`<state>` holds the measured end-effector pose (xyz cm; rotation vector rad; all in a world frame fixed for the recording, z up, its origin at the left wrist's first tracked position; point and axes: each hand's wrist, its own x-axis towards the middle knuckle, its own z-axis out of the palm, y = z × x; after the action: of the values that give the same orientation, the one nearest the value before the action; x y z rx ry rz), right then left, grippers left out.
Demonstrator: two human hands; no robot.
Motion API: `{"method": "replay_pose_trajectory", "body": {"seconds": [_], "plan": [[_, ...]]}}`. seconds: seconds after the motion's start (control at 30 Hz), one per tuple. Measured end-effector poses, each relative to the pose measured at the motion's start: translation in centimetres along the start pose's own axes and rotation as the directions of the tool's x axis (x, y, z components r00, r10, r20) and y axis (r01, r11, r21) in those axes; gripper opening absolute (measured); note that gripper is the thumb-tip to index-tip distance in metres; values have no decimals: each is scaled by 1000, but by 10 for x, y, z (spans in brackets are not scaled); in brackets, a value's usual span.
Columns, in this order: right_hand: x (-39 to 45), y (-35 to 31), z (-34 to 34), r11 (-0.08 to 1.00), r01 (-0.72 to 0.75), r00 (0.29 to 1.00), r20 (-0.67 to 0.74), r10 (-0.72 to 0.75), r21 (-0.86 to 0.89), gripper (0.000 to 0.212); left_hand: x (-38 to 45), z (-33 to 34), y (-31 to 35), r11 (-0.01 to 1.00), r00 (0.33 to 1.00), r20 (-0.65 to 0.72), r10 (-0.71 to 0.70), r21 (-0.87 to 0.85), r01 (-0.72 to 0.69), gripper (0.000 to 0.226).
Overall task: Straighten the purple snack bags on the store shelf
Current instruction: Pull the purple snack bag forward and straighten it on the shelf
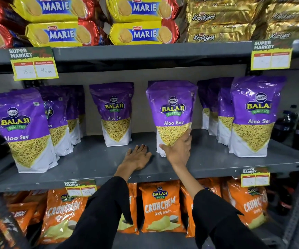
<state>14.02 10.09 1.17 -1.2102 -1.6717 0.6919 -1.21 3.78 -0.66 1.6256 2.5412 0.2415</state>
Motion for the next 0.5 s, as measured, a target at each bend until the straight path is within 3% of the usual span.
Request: {"method": "replay_pose_trajectory", "body": {"seconds": [0.5], "plan": [[-44,6,-19,1000,20,997,-80,-18,20,127,7,1,-5,998,999,-27,40,46,-39,60]]}}
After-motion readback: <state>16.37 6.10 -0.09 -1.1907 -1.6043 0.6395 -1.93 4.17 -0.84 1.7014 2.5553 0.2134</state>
